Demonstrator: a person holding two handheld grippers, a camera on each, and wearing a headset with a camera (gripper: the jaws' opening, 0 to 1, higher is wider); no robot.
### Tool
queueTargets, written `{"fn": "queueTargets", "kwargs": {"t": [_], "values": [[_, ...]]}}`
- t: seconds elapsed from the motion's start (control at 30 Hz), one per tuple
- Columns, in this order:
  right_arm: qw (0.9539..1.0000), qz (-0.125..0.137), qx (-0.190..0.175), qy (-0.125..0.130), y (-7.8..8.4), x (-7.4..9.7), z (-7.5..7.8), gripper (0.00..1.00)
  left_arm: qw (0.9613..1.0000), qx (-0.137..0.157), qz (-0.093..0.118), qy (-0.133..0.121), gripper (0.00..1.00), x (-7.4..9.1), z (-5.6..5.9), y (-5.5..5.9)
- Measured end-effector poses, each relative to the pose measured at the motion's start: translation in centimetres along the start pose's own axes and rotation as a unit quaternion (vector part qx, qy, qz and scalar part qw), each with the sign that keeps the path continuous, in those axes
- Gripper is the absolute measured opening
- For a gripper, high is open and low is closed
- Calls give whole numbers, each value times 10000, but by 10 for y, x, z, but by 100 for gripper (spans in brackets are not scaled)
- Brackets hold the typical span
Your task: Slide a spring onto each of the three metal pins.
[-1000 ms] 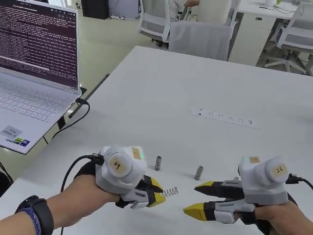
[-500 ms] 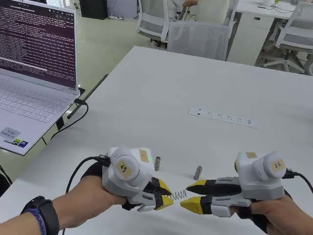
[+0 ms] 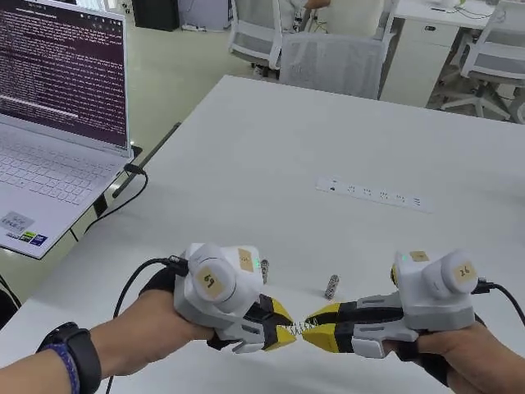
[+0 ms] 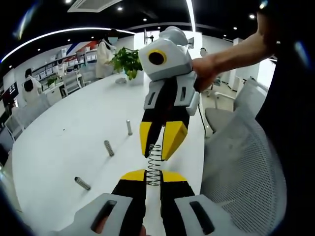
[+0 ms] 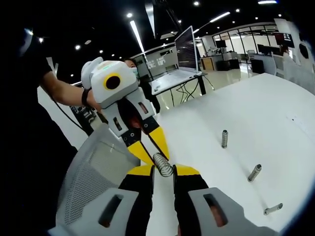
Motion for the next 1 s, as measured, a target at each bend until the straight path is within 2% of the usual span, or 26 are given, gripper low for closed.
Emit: {"fn": "queueTargets", "kwargs": {"t": [0.2, 0.3, 0.73, 1.0], "values": [[10000, -21, 10, -80, -1, 1, -2, 10, 10000, -77, -24, 23, 2, -1, 1, 1], [9998, 34, -13, -206, -3, 0, -5, 8, 9999, -119, -22, 65, 1, -1, 3, 2], [9996, -231, 137, -77, -4, -1, -5, 8, 9997, -243, -50, 21, 2, -6, 4, 4], [9993, -345, 167, -38, -2, -3, -3, 8, 9999, -120, -65, -6, 3, -11, 3, 10]]}}
Point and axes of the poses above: the centre of the closed fingertips' face, and the gripper's own axes: x roughly backward along the fingers, z roughly to its right, y roughly out of its underside, the point moved 8 cm from there along x, roughly backward along the fingers
